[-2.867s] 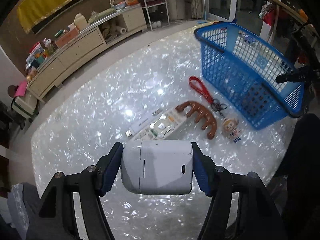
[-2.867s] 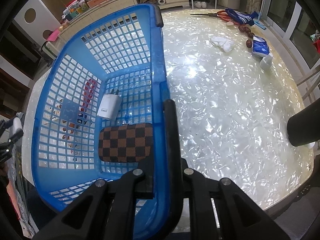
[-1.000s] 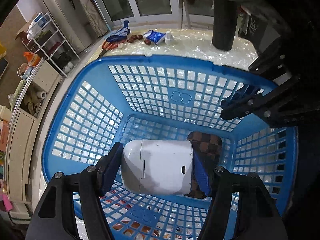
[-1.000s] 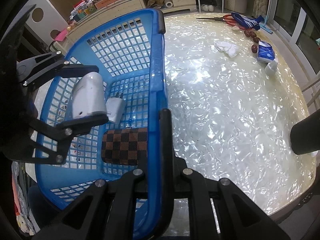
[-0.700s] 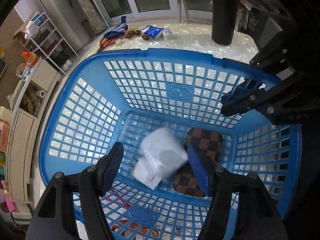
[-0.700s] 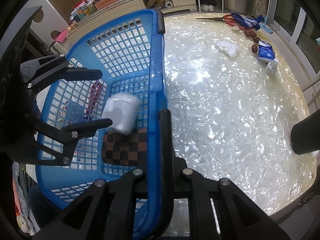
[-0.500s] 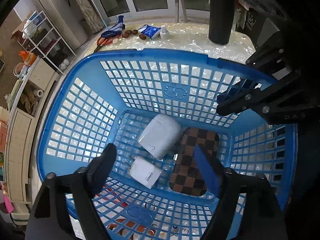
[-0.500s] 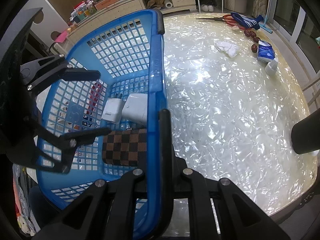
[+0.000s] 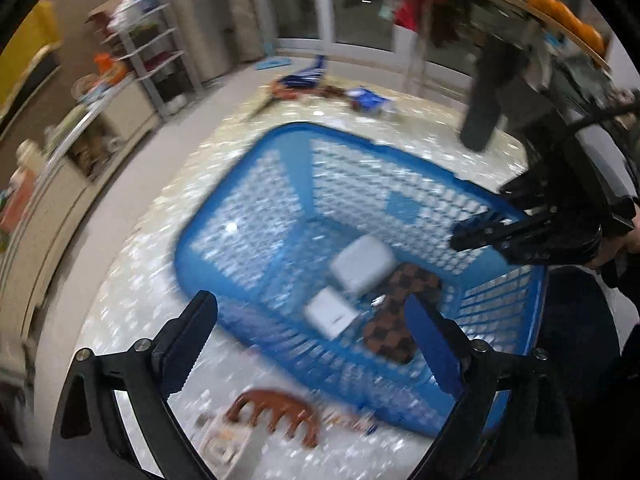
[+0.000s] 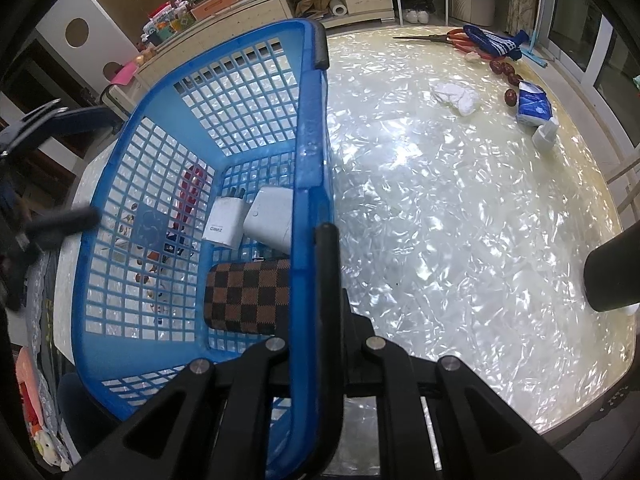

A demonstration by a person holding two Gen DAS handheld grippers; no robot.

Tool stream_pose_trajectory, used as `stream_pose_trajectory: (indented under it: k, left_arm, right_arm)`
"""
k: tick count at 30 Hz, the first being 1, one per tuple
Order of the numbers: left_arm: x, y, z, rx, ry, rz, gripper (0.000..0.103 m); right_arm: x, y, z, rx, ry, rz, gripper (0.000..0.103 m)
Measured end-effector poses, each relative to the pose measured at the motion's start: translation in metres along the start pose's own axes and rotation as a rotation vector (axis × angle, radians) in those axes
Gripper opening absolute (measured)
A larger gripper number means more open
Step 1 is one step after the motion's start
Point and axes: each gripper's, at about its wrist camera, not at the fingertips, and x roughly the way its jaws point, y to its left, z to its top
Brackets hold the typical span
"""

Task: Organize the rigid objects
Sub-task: 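Move the left tool back to the table toward the white remote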

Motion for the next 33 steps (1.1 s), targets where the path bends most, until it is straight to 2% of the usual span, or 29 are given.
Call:
stream_pose_trajectory:
  k: [7, 13, 16, 22, 26, 29, 33]
  left_arm:
    - [-0.035, 0.05, -0.045, -0.135, 0.033, 0.117, 0.098]
    - [-0.047, 0.072, -0.088, -0.17, 0.072, 0.158, 0.098]
    - [-0.051, 0.079, -0.108, -0.16, 0.063, 0.175, 0.098]
    - [-0.043, 0.085, -0.139, -0.14, 0.09, 0.162, 0.098]
    - [-0.027, 0.087, -0.159, -0.12, 0.121, 0.149, 0.098]
    - [-0.016, 0.089, -0.172, -0.107, 0.105, 0.136, 0.098]
    - [0.007, 0.092, -0.181, -0.096, 0.128, 0.112, 0.098]
  right_arm:
    - [-0.001, 0.001, -0.001, -0.001, 0.003, -0.008, 0.01]
    - [-0.004, 0.004, -0.003, -0.01, 0.007, -0.026, 0.009]
    - [-0.005, 0.006, -0.005, -0.013, 0.01, -0.033, 0.009]
    - [-0.008, 0.008, -0.006, -0.011, 0.017, -0.046, 0.009]
    - [-0.007, 0.009, -0.006, -0.013, 0.026, -0.064, 0.009]
    - [-0.006, 0.009, -0.005, -0.001, 0.032, -0.072, 0.009]
    - [-0.004, 0.01, -0.005, -0.006, 0.038, -0.084, 0.009]
